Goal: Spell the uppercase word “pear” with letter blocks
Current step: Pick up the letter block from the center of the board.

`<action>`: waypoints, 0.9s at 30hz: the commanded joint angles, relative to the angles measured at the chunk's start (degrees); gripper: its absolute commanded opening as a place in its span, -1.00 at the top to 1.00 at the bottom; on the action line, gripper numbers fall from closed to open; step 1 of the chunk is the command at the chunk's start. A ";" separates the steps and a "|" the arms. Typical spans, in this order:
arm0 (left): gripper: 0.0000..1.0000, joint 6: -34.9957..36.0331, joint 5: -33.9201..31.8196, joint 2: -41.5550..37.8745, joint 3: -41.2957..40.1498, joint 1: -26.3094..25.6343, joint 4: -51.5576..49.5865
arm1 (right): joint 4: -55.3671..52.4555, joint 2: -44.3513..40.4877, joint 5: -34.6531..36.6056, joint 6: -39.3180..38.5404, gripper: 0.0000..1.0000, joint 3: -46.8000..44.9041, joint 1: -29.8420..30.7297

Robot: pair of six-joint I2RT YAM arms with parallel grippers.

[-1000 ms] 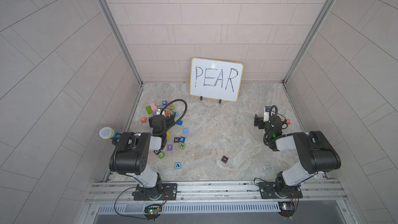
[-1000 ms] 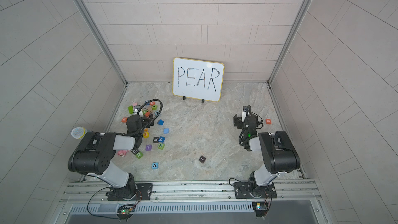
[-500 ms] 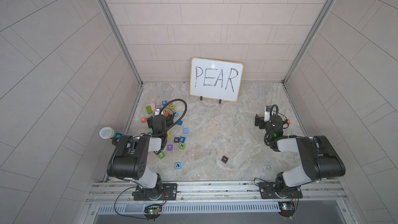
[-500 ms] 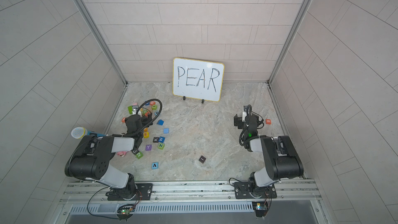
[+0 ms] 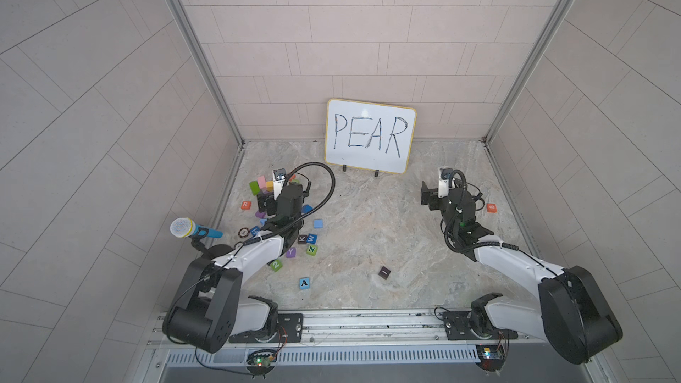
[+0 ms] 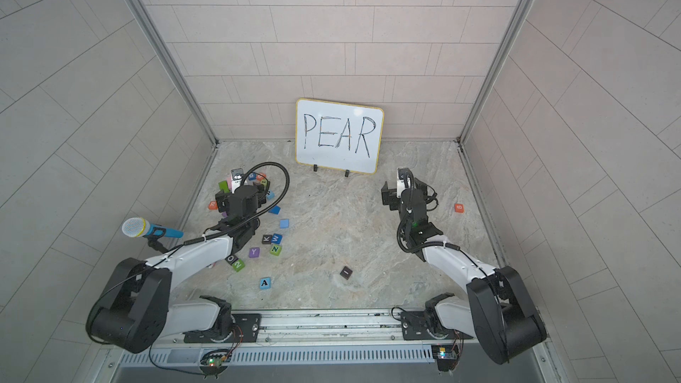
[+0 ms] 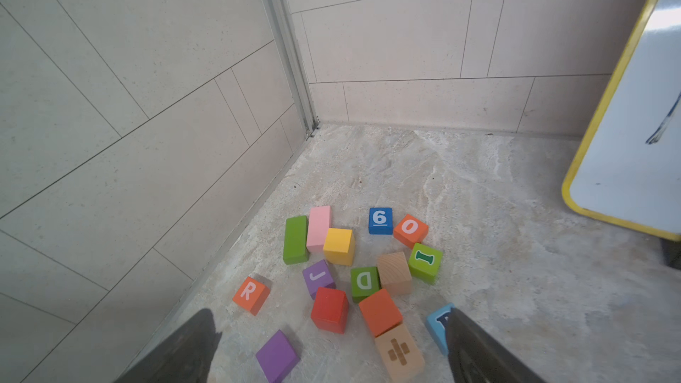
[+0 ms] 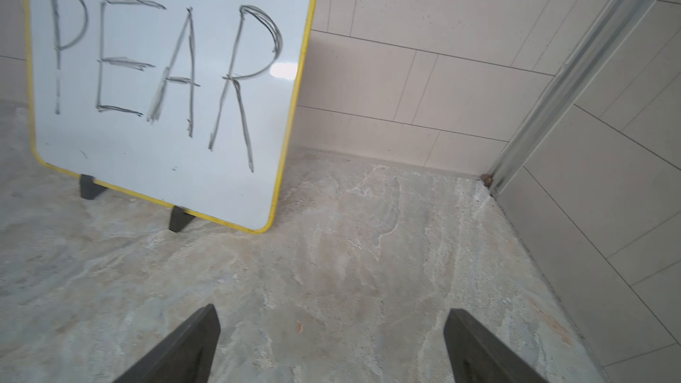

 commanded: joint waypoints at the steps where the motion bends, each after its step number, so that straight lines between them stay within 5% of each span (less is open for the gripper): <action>1: -1.00 -10.20 -0.57 -2.15 5.45 -0.55 -19.67 | -5.13 -0.27 2.56 5.18 -1.00 0.88 4.70; 12: -1.00 -22.43 7.17 0.03 18.31 -4.20 -46.83 | -14.57 2.64 -2.58 10.88 -1.00 4.64 11.41; 27: -0.87 -32.89 13.16 15.84 33.56 -6.43 -63.92 | -17.69 6.75 -8.55 11.04 -1.00 9.51 11.41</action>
